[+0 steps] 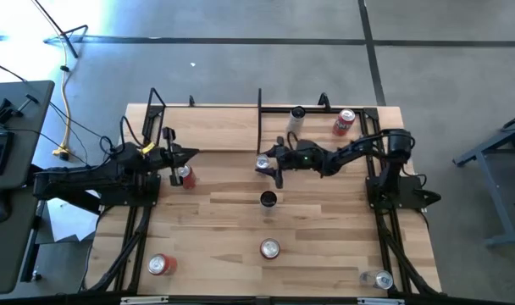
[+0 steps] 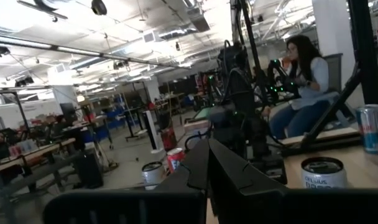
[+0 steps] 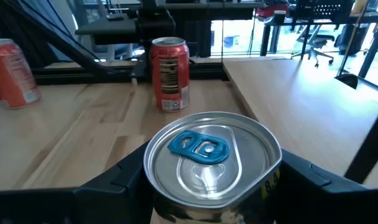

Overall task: Place canned beverage on shelf
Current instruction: Put the top blue soda can on the shelf

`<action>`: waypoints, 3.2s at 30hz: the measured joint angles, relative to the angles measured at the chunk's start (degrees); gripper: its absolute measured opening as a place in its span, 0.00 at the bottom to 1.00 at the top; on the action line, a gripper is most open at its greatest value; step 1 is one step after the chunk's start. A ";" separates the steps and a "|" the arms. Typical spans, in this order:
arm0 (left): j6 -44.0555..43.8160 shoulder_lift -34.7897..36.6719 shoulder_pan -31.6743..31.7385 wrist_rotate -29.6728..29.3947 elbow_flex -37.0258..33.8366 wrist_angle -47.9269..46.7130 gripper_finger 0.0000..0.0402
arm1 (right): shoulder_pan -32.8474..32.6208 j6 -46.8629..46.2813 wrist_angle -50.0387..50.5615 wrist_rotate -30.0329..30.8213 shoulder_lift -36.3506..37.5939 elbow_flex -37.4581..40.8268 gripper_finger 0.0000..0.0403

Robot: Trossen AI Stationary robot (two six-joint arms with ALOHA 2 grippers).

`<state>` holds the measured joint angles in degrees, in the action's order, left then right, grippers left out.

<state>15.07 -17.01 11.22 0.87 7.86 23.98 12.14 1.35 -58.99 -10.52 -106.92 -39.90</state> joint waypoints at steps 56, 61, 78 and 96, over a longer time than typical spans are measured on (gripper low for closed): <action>-10.59 0.04 -0.02 -1.51 -0.07 -7.00 0.20 | -11.89 -3.30 61.45 23.42 -0.78 -36.63 0.66; -12.07 0.03 0.00 -1.38 -0.07 -8.39 0.20 | -12.74 -3.37 73.31 24.52 -0.80 -43.14 0.66; -11.98 0.02 -2.98 0.54 -0.07 -10.48 0.20 | -8.82 -8.05 98.16 19.24 -1.23 -53.01 0.73; -11.87 0.03 -4.61 -0.05 -0.07 -10.83 0.20 | -8.79 -3.35 96.71 19.08 -5.69 -52.96 0.77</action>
<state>3.20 -16.98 6.61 0.82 7.79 13.16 3.36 -2.00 37.71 8.56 -112.62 -92.86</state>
